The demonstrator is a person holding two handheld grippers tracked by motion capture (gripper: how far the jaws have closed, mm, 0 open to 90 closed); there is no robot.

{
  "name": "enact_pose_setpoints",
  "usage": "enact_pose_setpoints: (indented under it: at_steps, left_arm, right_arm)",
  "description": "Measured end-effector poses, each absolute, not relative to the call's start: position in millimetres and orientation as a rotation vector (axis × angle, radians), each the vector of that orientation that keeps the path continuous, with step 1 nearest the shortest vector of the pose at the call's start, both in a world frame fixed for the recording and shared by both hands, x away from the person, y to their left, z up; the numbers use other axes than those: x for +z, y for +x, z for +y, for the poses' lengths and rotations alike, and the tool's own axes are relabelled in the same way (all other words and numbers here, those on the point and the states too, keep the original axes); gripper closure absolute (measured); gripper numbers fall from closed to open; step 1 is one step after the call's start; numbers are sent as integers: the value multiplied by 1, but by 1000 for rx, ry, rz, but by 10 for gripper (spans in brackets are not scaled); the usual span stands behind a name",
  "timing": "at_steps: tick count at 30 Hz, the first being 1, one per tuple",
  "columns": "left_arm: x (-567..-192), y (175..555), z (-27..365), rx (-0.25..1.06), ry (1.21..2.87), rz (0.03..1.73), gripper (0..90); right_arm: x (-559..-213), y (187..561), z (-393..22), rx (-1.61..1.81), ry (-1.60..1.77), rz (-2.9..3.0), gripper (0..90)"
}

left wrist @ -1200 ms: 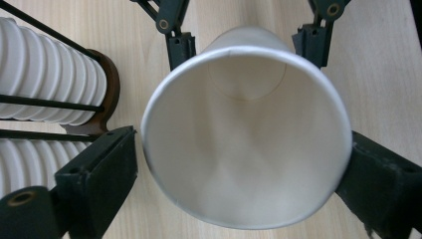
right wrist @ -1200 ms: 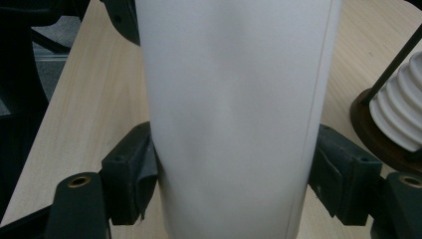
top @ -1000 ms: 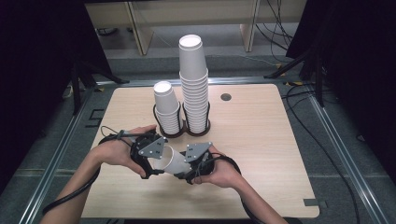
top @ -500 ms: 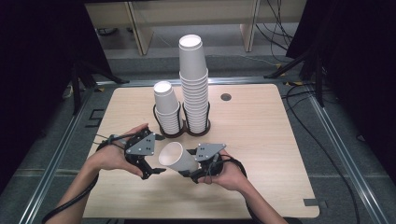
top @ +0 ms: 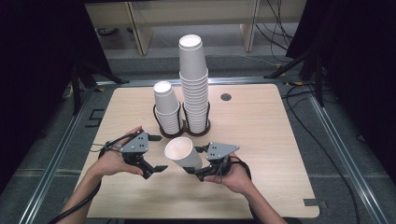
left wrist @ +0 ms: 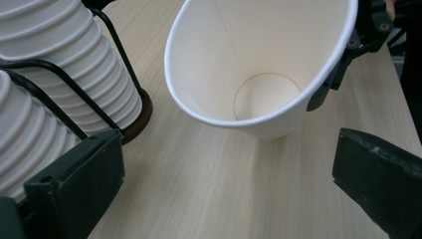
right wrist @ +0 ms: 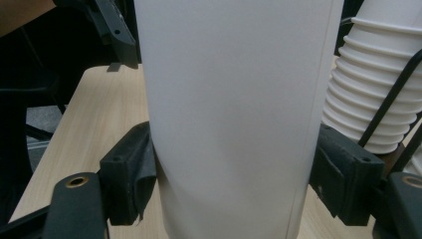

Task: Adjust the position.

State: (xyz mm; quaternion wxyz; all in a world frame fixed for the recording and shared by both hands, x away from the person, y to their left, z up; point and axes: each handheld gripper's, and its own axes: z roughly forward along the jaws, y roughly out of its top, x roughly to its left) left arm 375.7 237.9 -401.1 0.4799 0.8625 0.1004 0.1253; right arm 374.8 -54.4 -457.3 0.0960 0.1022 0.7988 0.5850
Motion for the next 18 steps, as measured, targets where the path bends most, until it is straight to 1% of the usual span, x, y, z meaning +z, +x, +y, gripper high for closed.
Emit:
enact_pose_setpoints:
  at_steps: [6,10,11,18]
  left_arm:
    - [-411,375,236,280,2018,326,0]
    - [-421,375,231,232,1945,394,0]
    - [-422,375,230,229,1936,404,0]
    - [-431,374,223,177,1872,444,0]
  right_arm:
    - [-460,375,-57,1780,339,2328,261]
    - [-463,377,-58,1774,325,2302,260]
    - [-464,375,-57,1788,363,2304,260]
    - [-465,376,-56,1782,332,2304,259]
